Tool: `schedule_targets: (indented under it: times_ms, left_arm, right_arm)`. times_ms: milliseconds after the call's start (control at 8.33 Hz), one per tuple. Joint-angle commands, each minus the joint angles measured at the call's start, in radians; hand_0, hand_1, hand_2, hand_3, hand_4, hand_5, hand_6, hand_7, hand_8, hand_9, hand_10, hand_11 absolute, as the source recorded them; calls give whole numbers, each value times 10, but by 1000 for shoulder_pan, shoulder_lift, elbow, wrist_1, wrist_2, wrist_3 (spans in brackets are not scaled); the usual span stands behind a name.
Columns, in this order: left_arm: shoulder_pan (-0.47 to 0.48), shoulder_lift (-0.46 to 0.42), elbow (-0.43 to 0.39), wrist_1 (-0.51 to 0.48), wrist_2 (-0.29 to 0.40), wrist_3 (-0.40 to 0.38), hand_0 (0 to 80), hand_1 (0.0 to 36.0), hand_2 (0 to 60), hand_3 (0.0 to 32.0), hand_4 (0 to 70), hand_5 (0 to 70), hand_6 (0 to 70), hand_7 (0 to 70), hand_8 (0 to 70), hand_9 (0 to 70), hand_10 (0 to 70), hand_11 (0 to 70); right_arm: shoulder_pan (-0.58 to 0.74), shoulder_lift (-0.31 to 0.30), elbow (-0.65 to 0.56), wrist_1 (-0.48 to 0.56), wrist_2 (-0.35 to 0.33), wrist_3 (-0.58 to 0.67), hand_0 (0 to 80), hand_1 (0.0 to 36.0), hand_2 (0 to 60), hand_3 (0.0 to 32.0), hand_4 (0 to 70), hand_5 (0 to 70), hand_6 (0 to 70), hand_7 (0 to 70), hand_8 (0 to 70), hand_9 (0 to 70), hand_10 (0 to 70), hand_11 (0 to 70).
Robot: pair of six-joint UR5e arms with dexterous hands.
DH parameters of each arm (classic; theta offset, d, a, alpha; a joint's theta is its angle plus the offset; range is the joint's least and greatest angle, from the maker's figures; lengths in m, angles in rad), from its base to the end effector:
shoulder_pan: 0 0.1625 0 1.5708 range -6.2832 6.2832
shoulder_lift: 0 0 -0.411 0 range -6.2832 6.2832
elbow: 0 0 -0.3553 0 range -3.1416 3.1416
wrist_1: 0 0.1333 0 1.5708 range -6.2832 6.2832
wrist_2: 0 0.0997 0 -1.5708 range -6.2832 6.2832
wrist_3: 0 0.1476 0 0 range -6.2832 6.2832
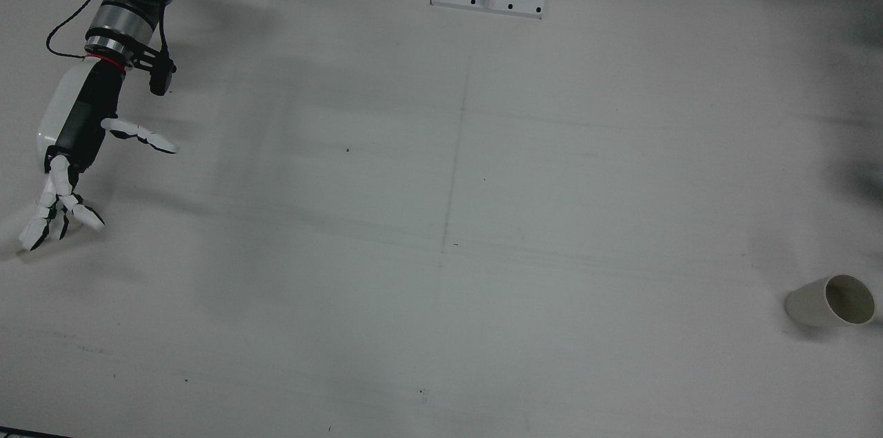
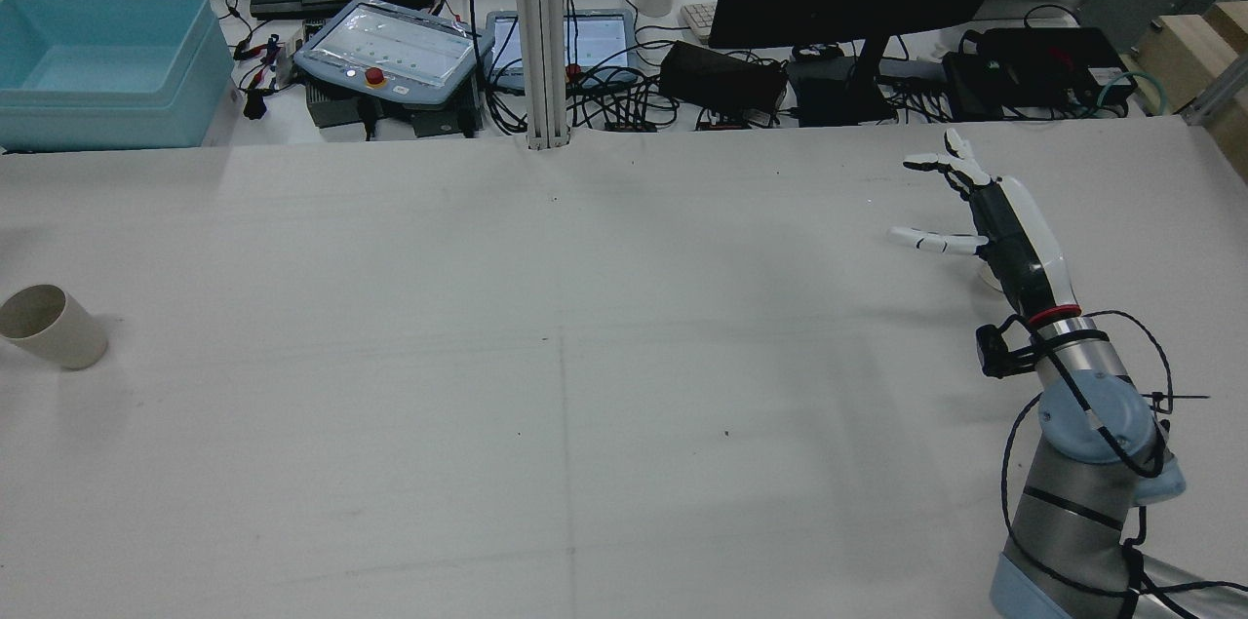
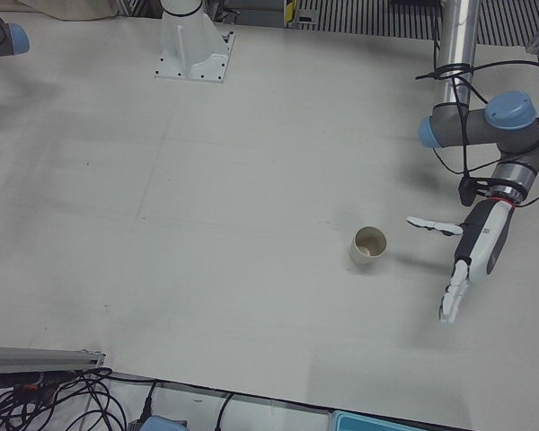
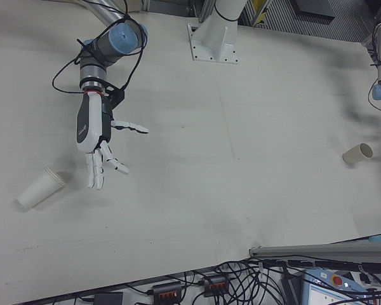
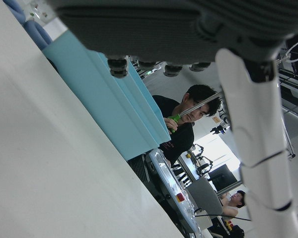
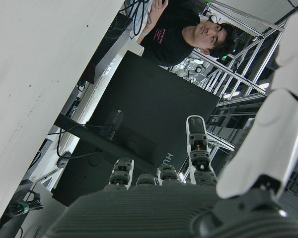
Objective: Pour water
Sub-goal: 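Lower the left hand's cup onto the table near the edge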
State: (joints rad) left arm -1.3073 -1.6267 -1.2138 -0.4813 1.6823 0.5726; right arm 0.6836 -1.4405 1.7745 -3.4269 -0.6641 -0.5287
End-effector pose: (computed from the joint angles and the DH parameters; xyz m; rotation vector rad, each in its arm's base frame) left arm 0.0238 -0.5368 0.7500 0.2198 2.0267 -1.5064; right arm -0.2183 -0.4996 0.5487 0.5170 -1.9814 1.9325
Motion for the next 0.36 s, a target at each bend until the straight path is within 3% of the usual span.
schedule_targets:
  times_ms: [0, 120, 240]
  left_arm:
    - [-113, 152, -12, -46, -3, -90, 467, 122, 0, 38, 0, 0, 0, 0, 0, 0, 19, 43]
    - [-124, 216, -13, -71, -9, -141, 436, 82, 0, 28, 0, 0, 0, 0, 0, 0, 14, 32]
    - [-144, 237, -32, -72, -7, -170, 440, 80, 0, 20, 0, 0, 0, 0, 0, 0, 12, 29]
  right_arm:
    - [26, -11, 86, 18, -3, 68, 453, 97, 19, 0, 49, 36, 37, 20, 0, 0, 53, 89]
    - [31, -38, 135, 24, -3, 70, 444, 95, 0, 0, 0, 0, 7, 0, 0, 0, 32, 60]
    - [31, -53, 167, 26, -3, 72, 440, 94, 0, 0, 0, 0, 0, 0, 0, 0, 11, 30]
